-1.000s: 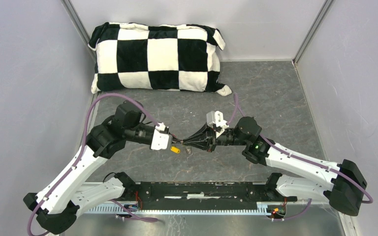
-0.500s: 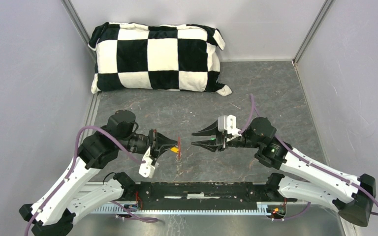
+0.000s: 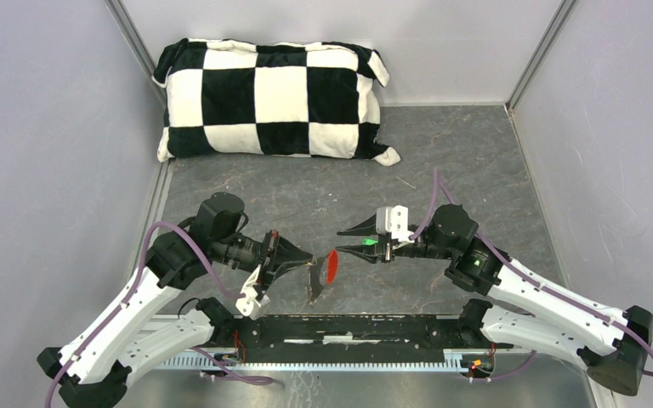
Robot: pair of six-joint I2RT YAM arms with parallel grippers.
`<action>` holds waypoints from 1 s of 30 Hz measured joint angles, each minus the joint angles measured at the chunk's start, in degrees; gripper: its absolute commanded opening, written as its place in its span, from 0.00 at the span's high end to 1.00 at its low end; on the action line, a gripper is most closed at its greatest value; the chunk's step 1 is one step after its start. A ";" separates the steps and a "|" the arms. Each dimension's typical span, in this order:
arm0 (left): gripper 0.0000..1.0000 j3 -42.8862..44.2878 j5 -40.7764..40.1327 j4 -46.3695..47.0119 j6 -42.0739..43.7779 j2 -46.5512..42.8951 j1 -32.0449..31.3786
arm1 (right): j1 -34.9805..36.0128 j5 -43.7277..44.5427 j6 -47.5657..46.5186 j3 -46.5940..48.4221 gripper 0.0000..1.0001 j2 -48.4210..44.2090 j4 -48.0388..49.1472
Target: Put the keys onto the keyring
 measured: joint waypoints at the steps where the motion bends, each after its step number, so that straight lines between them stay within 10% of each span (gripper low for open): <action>1: 0.98 0.00 0.17 -0.04 0.00 0.17 0.00 | 0.00 -0.28 -0.09 0.00 0.59 0.22 0.02; 18: 0.98 0.83 -0.66 13.16 -38.32 8.26 -0.04 | 0.00 -3.78 -2.08 4.57 0.54 6.27 -9.01; 30: 0.98 0.83 -1.84 15.15 -45.99 9.70 -0.04 | 0.00 -1.70 -2.54 13.11 0.61 10.60 -17.68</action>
